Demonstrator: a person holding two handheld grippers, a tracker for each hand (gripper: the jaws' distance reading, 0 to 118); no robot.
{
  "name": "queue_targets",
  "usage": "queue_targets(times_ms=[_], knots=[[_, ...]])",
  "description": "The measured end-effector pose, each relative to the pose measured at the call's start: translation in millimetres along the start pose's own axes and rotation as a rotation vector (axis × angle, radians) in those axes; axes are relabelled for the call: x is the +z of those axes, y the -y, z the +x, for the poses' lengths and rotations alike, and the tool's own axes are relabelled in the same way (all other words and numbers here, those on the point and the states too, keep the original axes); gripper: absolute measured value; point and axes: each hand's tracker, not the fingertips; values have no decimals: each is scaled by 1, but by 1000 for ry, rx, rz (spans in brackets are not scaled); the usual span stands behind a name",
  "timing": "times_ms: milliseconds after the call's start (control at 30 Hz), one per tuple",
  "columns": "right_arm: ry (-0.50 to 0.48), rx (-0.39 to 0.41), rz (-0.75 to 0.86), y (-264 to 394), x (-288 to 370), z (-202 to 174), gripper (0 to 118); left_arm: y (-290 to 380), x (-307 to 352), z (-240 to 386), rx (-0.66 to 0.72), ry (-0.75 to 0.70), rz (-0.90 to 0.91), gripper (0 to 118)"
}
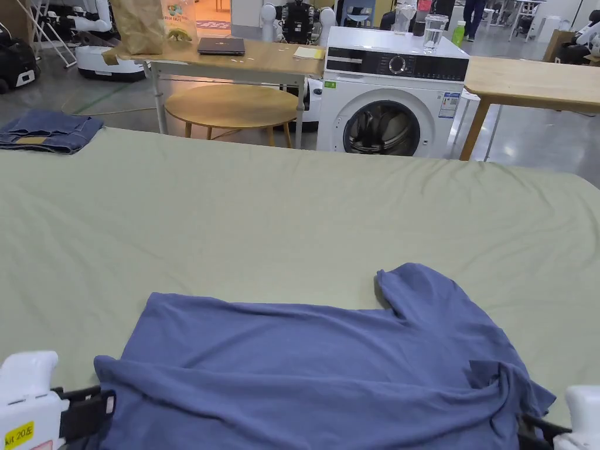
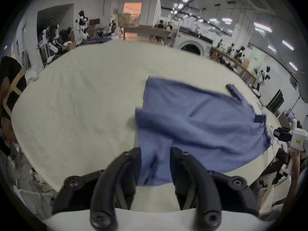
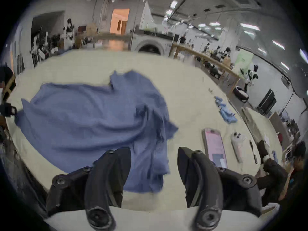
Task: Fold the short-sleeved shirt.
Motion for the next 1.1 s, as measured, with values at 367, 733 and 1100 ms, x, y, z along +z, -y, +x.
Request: queue_targets(times_ms=[367, 733, 1100], knots=[[-41, -92, 361, -37, 11, -80, 0, -18, 11, 59, -120, -9, 410, 0], [-150, -64, 317, -55, -8, -115, 0, -93, -28, 35, -65, -3, 274, 0], [-118, -76, 192, -37, -32, -92, 0, -182, -143, -36, 65, 87, -171, 43]])
